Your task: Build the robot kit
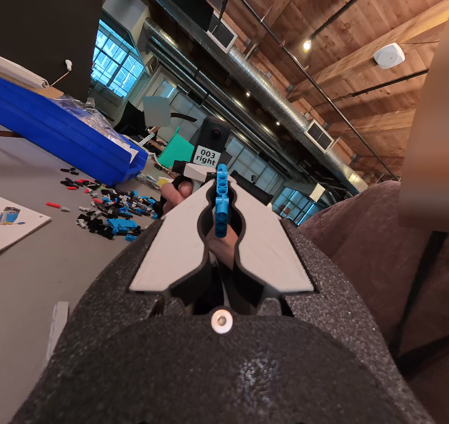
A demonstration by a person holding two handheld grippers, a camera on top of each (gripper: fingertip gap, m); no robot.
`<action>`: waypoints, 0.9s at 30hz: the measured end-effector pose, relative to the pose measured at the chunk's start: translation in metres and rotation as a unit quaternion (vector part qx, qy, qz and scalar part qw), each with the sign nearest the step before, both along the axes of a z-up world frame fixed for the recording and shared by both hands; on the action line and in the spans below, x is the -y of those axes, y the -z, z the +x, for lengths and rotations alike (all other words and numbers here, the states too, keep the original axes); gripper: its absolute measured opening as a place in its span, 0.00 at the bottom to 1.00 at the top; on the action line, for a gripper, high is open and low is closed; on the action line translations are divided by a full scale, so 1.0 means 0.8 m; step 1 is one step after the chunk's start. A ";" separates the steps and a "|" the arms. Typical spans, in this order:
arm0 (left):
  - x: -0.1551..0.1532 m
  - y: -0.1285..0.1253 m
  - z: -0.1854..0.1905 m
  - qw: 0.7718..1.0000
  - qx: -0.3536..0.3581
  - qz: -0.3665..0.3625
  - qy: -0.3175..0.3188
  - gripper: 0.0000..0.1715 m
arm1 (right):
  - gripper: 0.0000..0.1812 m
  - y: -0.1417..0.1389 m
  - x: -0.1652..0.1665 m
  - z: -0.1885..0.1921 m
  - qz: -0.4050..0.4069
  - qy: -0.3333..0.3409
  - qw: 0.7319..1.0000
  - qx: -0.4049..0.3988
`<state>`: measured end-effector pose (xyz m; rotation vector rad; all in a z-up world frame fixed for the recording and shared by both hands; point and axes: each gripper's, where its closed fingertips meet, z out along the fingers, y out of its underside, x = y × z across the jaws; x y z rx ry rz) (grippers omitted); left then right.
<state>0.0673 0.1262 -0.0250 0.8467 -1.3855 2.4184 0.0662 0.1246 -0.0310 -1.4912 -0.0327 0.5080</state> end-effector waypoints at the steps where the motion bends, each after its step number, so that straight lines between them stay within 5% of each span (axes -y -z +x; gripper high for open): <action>1: 0.000 0.000 0.000 1.000 0.001 0.000 -0.001 0.03 | 0.02 -0.001 0.000 -0.001 0.004 -0.006 1.000 -0.013; 27: -0.004 0.001 0.005 0.998 0.021 0.046 -0.036 0.03 | 0.05 -0.001 0.000 0.006 -0.002 0.002 0.999 -0.037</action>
